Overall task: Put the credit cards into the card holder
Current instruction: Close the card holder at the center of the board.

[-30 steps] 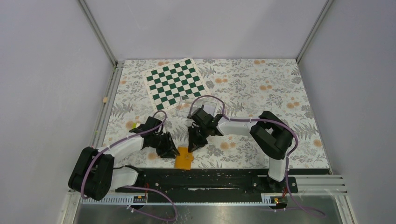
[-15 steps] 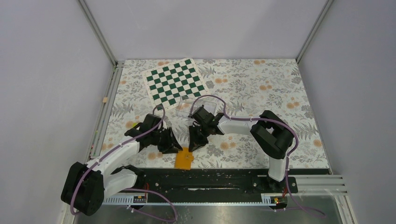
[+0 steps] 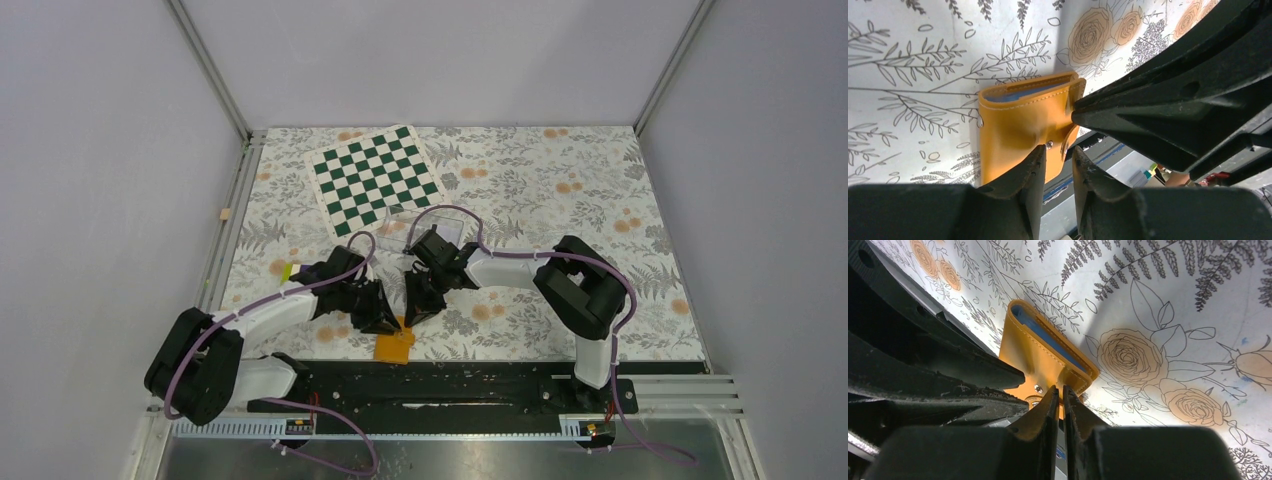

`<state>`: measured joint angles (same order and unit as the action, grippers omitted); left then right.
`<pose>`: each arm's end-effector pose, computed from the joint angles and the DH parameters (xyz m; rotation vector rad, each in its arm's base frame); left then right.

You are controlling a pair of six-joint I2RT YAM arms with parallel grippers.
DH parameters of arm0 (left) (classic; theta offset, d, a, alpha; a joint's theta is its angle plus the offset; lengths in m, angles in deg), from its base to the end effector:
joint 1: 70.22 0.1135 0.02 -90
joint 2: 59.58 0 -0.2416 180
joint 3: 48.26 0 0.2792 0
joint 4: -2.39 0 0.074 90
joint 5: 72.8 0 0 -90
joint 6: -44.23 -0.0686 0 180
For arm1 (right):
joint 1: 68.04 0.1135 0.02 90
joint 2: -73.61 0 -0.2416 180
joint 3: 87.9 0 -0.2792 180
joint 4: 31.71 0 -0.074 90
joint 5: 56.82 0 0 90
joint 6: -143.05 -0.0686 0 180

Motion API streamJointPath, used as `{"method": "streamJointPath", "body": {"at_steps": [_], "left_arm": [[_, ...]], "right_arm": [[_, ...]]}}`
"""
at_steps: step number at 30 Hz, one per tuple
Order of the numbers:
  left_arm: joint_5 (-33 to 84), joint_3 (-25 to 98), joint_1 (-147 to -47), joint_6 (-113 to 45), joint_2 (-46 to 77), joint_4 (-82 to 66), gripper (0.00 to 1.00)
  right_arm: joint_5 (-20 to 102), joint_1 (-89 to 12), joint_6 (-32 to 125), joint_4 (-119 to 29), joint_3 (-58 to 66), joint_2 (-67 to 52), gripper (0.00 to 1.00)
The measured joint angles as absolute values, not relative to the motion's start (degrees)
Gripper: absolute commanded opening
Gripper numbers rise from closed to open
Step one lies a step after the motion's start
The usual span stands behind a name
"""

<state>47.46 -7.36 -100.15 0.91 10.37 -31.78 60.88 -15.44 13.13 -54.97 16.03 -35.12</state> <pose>0.1919 -0.1503 0.0859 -0.2391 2.9131 -1.0493 0.2226 0.3436 0.0800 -0.5305 2.8182 1.1206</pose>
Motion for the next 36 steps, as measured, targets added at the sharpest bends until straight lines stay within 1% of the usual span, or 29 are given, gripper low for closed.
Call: {"method": "streamJointPath", "body": {"at_steps": [5, 9, 10, 12, 13, 28, 36], "left_arm": [[48.14, -7.36, -100.33, 1.02, 12.89, -30.47, 0.22], [48.73, -7.36, -100.7, 1.0, 13.78, -30.03, 0.15], [48.86, -7.36, -100.81, 0.95, 13.85, -29.92, 0.12], [49.01, -7.36, -100.98, 0.84, 14.07, -29.75, 0.03], [49.08, -7.36, -101.07, 0.8, 14.11, -29.77, 0.0], [46.17, -3.18, -101.4, -3.24, 13.35, -35.39, 0.0], [44.58, -2.94, -101.44, -4.8, 13.65, -37.35, 0.0]], "right_arm": [[60.88, -15.44, 13.15, -55.0, 16.23, -35.23, 0.13], [60.88, -15.44, 13.15, -55.0, 16.23, -35.27, 0.13], [60.88, -15.44, 13.15, -55.0, 16.23, -35.27, 0.13], [60.88, -15.44, 13.15, -55.0, 16.23, -35.3, 0.13], [60.88, -15.44, 13.13, -54.97, 16.23, -35.3, 0.13], [60.88, -15.44, 13.2, -55.02, 16.23, -35.73, 0.12], [60.9, -15.44, 13.37, -55.61, 16.23, -36.17, 0.12]]}}
